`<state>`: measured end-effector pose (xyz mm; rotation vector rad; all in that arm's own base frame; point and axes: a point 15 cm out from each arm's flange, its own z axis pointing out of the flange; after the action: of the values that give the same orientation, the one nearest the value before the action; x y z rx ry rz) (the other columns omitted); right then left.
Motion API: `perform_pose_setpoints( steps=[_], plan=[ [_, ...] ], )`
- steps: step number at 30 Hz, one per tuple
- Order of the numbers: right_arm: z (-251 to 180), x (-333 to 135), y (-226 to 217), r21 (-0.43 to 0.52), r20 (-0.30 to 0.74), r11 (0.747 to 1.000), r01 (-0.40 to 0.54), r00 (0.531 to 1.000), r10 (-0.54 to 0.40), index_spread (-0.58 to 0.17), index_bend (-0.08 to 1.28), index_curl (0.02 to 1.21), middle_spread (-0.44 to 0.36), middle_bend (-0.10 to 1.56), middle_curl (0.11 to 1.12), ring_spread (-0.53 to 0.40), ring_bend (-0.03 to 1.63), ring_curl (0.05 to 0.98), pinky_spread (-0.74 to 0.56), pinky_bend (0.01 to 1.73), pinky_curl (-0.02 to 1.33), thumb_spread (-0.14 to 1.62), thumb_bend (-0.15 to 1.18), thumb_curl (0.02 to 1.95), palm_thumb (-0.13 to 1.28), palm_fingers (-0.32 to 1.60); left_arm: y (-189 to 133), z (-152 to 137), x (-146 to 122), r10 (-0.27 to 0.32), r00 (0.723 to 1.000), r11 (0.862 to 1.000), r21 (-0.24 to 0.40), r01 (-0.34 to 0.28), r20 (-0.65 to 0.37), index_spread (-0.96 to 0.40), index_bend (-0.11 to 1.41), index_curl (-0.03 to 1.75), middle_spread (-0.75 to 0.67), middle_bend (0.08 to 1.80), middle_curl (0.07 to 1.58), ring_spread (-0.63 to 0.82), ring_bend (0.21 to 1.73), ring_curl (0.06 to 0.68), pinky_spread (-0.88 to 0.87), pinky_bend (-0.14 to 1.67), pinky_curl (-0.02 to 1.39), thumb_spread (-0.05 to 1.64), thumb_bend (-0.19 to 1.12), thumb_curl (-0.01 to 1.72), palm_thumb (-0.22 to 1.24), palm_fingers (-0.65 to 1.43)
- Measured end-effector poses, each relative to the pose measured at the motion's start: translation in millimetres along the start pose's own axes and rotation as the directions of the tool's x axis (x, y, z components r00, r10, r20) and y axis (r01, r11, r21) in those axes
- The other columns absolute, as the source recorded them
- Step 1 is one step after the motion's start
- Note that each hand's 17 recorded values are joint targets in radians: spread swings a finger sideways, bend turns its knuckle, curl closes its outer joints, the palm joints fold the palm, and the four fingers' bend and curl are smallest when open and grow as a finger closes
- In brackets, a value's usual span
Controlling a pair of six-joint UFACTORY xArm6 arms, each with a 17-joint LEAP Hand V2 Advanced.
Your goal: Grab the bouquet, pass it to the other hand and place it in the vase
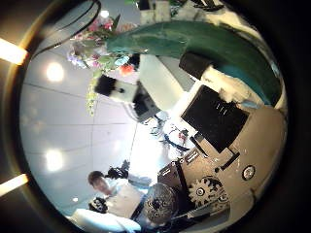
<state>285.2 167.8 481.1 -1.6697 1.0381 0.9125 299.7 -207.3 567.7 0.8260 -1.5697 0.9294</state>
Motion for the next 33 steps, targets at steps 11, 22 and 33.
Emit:
perform_pose_setpoints(
  steps=[11, 22, 33],
  plan=[
    [-8.5, 24.4, -7.9, 0.063, -0.106, 0.998, -0.025, 0.994, 0.032, -0.221, 1.21, 0.89, -0.121, 1.42, 0.77, -0.198, 1.45, 0.722, -0.19, 1.22, 0.99, 0.87, -0.03, 1.22, 1.03, 1.11, -5.4, -4.1, 10.4, -0.017, 0.995, 1.0, -0.006, 0.017, -0.102, -0.28, 0.34, 0.62, -0.3, 0.86, 0.75, -0.34, 1.2, 0.41, -0.34, 1.02, 0.51, 0.97, 0.17, 0.5, 0.9, 1.32],
    [-27.1, 29.7, -8.4, 0.14, -0.122, 0.989, -0.037, 0.991, 0.054, -0.336, 0.61, 0.76, -0.183, 1.07, 0.67, -0.254, 1.33, 0.637, -0.44, 1.19, 0.82, 0.95, -0.04, 0.9, 0.81, 0.56, -6.9, -14.8, 25.5, 0.044, 0.99, 0.999, 0.022, -0.041, -0.133, -0.57, 0.66, 0.96, -0.48, 1.09, 0.92, -0.41, 1.49, 0.542, -0.48, 1.31, 0.71, 1.04, 0.2, 0.65, 1.03, 1.08],
    [-42.9, 55.7, 6.5, 0.247, -0.142, 0.965, -0.084, 0.982, 0.121, -0.435, 0.4, 0.56, -0.131, 0.66, 0.5, -0.166, 1.02, 0.471, -0.07, 1.01, 0.72, 0.94, -0.03, 0.72, 0.78, 0.08, -15.1, -85.6, 65.5, 0.257, 0.967, 0.934, 0.258, -0.247, -0.003, -0.67, 0.65, 1.15, -0.52, 1.11, 0.98, -0.41, 1.53, 0.553, -0.52, 1.32, 0.78, 1.1, 0.19, 0.74, 1.04, 1.03]
  ],
)
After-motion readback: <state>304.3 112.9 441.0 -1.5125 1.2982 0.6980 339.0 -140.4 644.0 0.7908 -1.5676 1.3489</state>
